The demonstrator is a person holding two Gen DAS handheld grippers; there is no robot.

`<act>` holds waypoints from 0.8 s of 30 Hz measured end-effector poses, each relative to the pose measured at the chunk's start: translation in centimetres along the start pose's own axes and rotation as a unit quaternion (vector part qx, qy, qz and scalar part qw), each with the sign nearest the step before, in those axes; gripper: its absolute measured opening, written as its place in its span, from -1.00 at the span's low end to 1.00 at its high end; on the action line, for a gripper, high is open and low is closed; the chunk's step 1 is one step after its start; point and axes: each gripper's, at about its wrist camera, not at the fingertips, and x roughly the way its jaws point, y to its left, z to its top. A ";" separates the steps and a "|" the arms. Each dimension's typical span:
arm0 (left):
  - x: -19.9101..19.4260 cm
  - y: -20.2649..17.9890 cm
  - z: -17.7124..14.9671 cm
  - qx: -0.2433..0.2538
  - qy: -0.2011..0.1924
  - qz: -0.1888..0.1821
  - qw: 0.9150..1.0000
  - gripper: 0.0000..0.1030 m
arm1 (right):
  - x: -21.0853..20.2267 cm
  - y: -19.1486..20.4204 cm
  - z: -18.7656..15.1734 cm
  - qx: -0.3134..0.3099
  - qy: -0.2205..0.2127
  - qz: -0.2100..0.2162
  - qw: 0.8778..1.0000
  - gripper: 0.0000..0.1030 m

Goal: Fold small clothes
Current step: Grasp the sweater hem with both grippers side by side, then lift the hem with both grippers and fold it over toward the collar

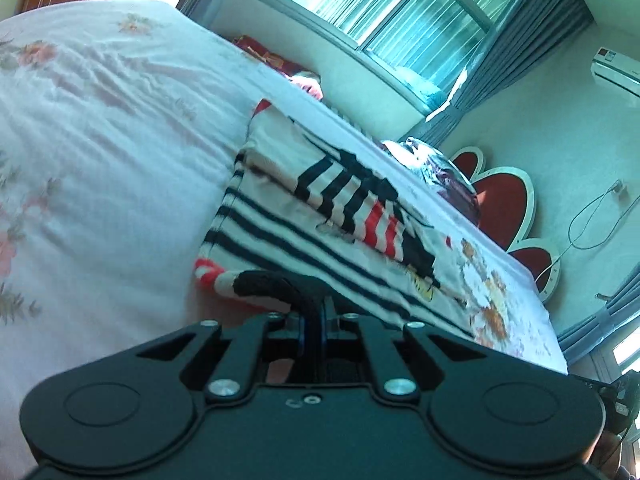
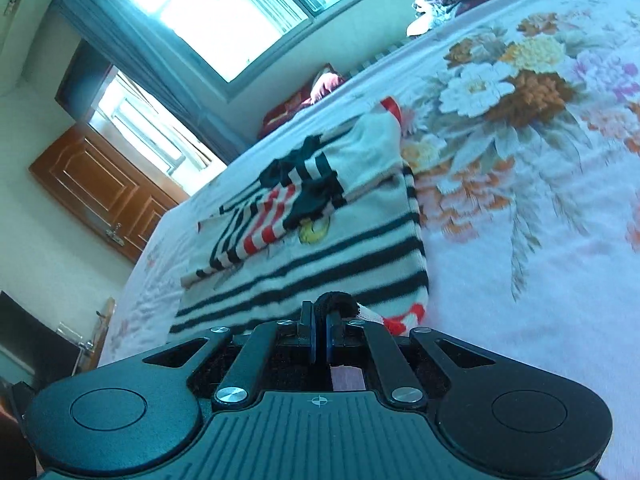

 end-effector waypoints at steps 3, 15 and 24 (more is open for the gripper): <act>2.8 -0.8 4.3 -0.007 -0.018 -0.022 1.000 -0.89 | 1.9 0.2 3.7 0.013 -0.017 0.005 1.000 -0.93; 22.1 -1.4 17.9 -0.001 0.055 0.001 0.998 -0.89 | 17.5 -2.9 19.1 0.083 0.000 -0.020 0.996 -0.93; 28.9 2.3 20.3 -0.040 0.048 -0.019 0.998 0.27 | 27.1 -7.0 22.0 0.112 0.031 -0.049 0.992 -0.91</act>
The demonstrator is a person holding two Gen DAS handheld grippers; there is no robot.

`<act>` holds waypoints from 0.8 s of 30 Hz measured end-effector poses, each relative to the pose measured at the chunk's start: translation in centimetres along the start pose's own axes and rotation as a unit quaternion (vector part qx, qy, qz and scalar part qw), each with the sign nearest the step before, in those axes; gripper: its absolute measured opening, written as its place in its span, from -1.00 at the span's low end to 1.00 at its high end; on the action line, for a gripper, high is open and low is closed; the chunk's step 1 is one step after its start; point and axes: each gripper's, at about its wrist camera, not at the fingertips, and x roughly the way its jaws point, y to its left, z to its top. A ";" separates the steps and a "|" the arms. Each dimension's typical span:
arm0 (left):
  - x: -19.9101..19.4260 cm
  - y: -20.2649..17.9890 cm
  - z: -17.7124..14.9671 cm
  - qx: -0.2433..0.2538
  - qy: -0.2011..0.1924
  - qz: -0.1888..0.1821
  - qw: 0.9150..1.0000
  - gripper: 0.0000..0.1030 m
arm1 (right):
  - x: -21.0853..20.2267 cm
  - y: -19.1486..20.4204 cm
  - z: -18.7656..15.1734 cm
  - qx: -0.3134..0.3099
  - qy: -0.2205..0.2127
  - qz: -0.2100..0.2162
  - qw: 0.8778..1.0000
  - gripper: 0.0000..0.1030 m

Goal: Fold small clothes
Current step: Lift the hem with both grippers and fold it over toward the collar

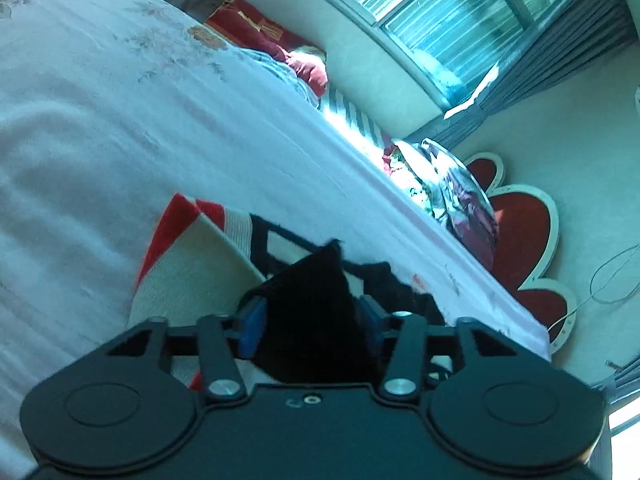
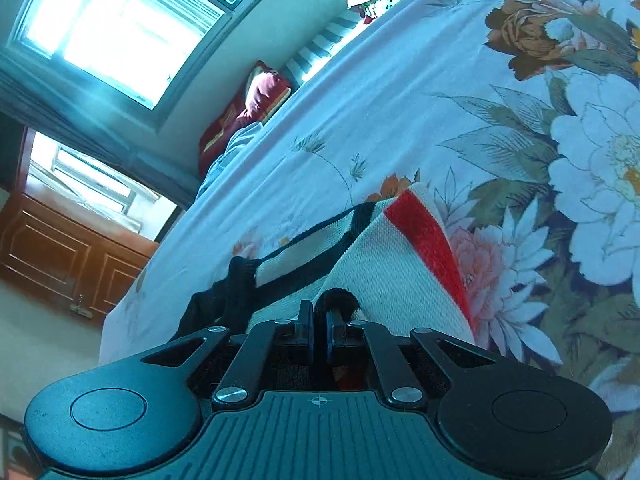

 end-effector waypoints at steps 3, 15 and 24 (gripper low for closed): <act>-0.4 0.0 0.6 0.022 -0.027 0.015 0.999 0.40 | 0.2 0.6 0.2 -0.031 -0.010 -0.006 0.999 -0.68; 2.7 -4.8 -2.0 0.263 0.032 0.140 0.954 -0.04 | 1.4 4.7 -2.0 -0.250 -0.009 -0.088 0.964 0.13; 1.5 -7.0 -1.2 0.283 -0.071 0.164 0.942 -0.93 | 1.3 5.9 -4.4 -0.361 -0.082 -0.138 0.919 -0.96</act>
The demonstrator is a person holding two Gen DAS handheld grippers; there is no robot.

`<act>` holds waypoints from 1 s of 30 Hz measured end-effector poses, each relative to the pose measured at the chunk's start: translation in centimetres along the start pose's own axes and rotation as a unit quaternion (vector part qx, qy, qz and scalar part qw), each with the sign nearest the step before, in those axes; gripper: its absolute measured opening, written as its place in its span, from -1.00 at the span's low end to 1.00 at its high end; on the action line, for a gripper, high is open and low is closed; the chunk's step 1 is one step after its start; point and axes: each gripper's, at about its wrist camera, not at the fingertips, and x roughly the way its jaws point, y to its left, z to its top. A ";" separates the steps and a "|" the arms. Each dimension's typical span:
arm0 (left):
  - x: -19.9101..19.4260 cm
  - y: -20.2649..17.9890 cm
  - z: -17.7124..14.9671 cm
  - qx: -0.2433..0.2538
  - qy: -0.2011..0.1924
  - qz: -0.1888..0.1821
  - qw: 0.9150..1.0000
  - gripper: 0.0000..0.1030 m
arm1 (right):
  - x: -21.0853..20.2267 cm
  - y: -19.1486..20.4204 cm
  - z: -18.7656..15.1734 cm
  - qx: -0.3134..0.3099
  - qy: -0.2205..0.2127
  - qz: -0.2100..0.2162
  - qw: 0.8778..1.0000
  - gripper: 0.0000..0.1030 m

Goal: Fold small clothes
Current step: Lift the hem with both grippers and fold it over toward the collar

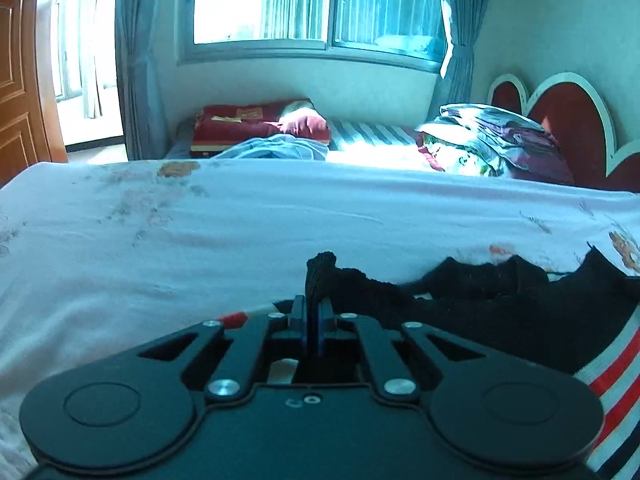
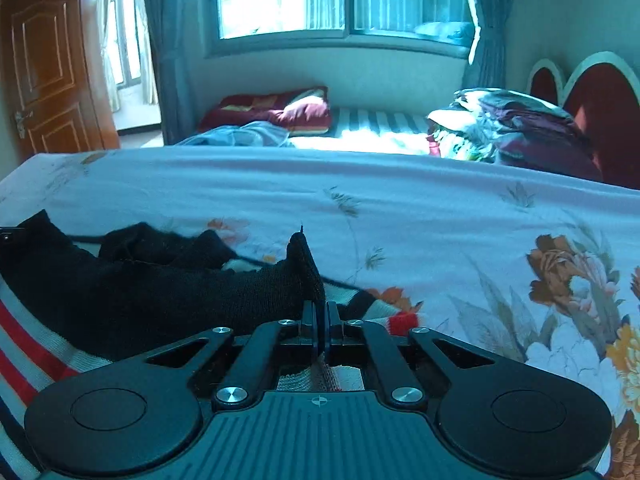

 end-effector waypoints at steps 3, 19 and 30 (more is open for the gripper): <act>2.6 0.2 -0.2 -0.001 0.041 0.003 0.999 -0.93 | 2.0 -0.8 -0.7 0.014 0.036 -0.016 0.999 -0.96; -0.9 -5.0 -0.7 0.017 0.026 -0.091 0.995 0.04 | 0.2 7.5 1.3 -0.032 0.026 0.063 0.997 -0.19; 0.4 -2.8 -3.8 0.075 0.051 -0.035 0.995 0.23 | 1.4 5.5 -1.3 -0.049 0.061 -0.021 0.997 -0.19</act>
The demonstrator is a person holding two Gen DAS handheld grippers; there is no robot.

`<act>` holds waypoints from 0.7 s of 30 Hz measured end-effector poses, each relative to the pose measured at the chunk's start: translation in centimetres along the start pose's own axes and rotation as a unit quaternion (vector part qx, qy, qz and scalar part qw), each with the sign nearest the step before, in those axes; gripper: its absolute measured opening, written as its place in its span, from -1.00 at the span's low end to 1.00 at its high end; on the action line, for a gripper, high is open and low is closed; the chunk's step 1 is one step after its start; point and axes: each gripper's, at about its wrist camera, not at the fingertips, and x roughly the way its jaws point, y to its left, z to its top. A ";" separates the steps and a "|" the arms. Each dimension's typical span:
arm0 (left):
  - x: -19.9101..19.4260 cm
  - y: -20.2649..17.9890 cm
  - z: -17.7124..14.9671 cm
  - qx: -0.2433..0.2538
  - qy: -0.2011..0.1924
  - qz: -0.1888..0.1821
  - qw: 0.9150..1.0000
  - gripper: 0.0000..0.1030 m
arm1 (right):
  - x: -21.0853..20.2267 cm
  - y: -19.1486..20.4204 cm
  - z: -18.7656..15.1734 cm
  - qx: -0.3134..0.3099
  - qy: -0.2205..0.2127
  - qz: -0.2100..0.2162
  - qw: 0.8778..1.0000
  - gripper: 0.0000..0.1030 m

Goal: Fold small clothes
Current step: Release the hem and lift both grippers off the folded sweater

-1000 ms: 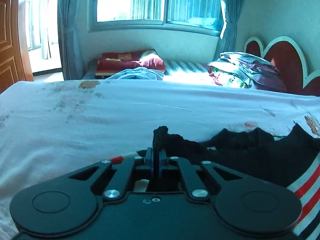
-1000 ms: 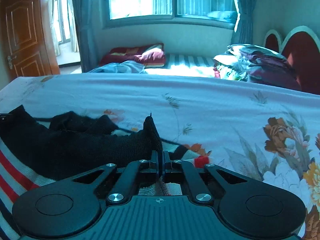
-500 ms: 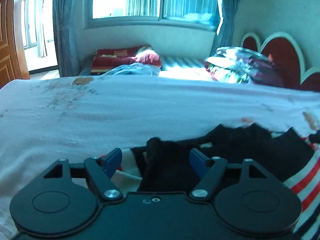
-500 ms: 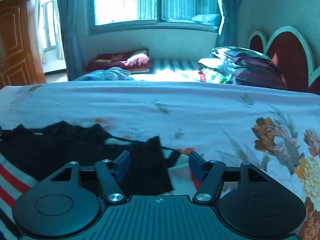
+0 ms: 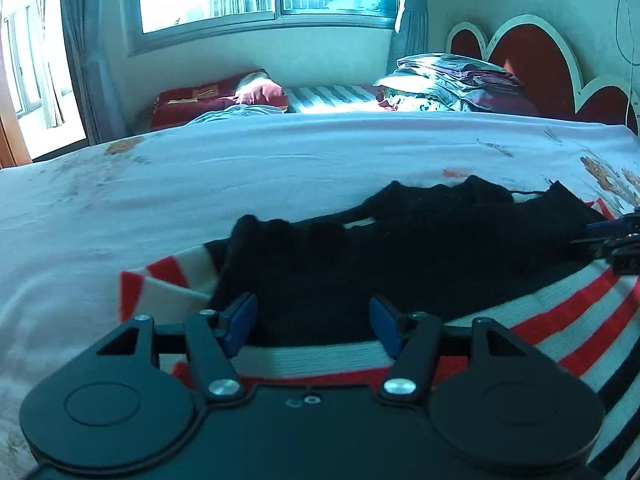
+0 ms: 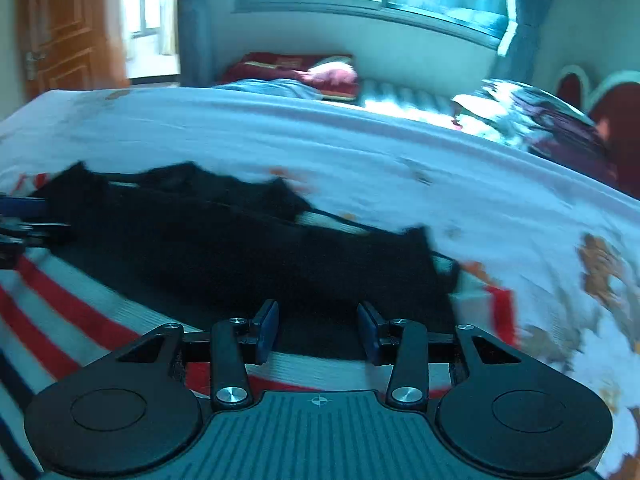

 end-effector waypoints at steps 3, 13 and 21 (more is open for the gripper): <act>-0.5 0.5 -0.2 0.005 0.001 -0.003 1.000 0.22 | -1.3 -3.0 -1.1 0.022 0.003 0.006 1.000 -0.19; -4.5 -8.2 -1.5 0.009 -0.016 -0.060 0.998 0.43 | -5.6 5.3 -1.7 -0.025 -0.008 0.103 0.994 -0.18; -5.6 -5.9 -4.5 0.037 0.004 0.007 0.999 0.46 | -6.4 4.5 -5.2 -0.043 0.016 0.022 0.999 -0.18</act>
